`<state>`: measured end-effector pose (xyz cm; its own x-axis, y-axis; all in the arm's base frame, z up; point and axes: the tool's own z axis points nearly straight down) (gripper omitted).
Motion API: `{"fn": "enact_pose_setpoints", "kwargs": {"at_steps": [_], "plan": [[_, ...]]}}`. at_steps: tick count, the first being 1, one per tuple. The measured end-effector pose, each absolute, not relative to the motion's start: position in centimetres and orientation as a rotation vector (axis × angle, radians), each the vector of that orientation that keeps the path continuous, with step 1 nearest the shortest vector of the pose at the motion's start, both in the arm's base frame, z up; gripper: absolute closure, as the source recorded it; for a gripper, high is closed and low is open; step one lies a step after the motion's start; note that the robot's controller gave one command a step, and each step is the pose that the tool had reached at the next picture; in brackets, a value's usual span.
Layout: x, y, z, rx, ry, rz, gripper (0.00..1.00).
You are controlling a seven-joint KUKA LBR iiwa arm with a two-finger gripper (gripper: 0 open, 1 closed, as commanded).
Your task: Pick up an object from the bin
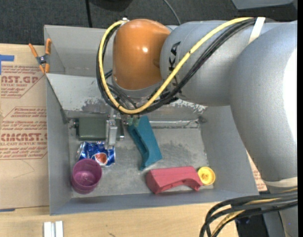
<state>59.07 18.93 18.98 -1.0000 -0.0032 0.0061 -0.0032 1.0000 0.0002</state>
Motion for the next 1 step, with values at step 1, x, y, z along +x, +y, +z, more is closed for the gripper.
{"fn": "enact_pose_setpoints", "kwargs": {"at_steps": [1], "plan": [[59.24, 18.84, 19.5, 0.002, -3.143, -0.003, 0.0]]}}
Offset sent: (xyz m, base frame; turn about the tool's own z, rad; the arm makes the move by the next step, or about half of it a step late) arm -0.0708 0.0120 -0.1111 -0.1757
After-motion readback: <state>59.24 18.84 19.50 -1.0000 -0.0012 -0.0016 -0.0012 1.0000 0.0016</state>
